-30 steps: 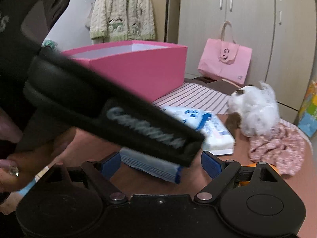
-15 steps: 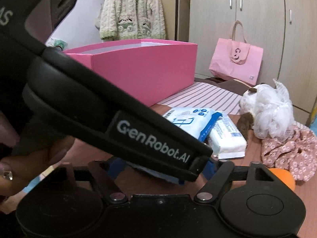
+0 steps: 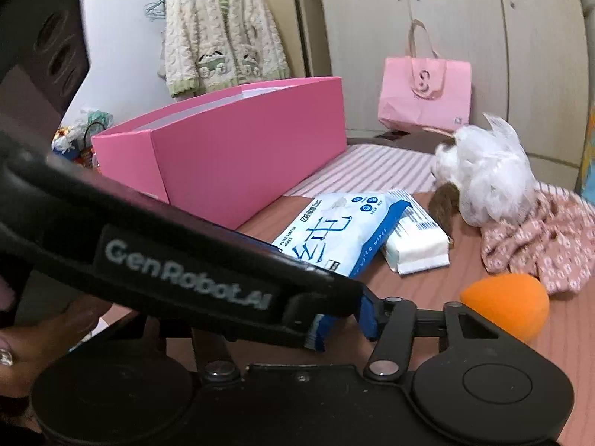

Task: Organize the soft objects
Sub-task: 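Close the left tool on the wet-wipes pack edge and lift it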

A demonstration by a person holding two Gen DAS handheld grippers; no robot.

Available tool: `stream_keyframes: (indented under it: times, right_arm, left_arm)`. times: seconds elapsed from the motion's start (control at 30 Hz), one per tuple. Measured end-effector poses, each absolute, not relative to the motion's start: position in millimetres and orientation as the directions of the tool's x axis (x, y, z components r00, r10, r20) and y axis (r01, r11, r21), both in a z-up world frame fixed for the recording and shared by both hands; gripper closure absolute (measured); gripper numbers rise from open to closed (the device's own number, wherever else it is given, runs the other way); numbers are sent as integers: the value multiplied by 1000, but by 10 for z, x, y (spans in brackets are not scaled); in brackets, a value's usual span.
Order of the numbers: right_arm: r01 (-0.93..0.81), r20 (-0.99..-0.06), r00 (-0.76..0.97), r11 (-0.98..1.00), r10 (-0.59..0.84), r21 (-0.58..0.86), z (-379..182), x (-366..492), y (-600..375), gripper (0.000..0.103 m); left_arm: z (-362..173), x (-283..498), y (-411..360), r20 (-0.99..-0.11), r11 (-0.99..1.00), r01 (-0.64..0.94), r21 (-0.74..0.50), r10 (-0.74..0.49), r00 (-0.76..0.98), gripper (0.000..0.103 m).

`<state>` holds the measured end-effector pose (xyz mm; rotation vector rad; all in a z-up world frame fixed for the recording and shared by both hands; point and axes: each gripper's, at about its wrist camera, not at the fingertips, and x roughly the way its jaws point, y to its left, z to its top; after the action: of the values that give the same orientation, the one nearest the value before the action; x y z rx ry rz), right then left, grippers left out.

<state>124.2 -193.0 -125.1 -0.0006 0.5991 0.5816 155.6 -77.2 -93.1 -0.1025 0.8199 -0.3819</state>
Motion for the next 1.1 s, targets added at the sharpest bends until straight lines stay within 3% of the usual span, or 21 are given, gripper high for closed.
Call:
stream_keyframes:
  times: [0.2, 0.33, 0.47, 0.67, 0.77, 0.83, 0.9, 1.1]
  right_arm:
    - [-474, -532, 696, 865, 483, 167, -1257, 1192, -2107, 54]
    - [-481, -545, 687, 863, 482, 157, -1282, 1159, -2151, 54]
    - [-478, -544, 722, 877, 429, 57, -1270, 1115, -2085, 33]
    - [-495, -538, 719, 868, 440, 48, -1300, 1121, -2071, 30]
    - [-501, -528, 732, 865, 432, 14, -1304, 1077, -2043, 29]
    - [-505, -530, 732, 863, 428, 1, -1292, 1077, -2028, 28]
    - [-502, -534, 737, 865, 414, -23, -1277, 1106, -1985, 26]
    - [-503, -517, 748, 863, 415, -35, -1301, 1141, -1806, 22]
  left_arm:
    - [-946, 1554, -749, -657, 861, 367, -351, -506, 559, 38]
    - [-937, 1535, -785, -641, 880, 373, -293, -470, 606, 37]
    - [-944, 1561, -809, -624, 901, 364, -236, -428, 654, 36]
    - [-1007, 1652, -758, -622, 925, 318, -208, -376, 686, 24]
    - [-1074, 1688, -737, -649, 919, 315, -235, -390, 653, 24]
    - [-1081, 1670, -720, -640, 916, 316, -246, -398, 657, 26]
    - [-1082, 1659, -738, -642, 918, 317, -237, -394, 658, 36]
    - [-1073, 1603, -785, -655, 927, 329, -180, -362, 663, 43]
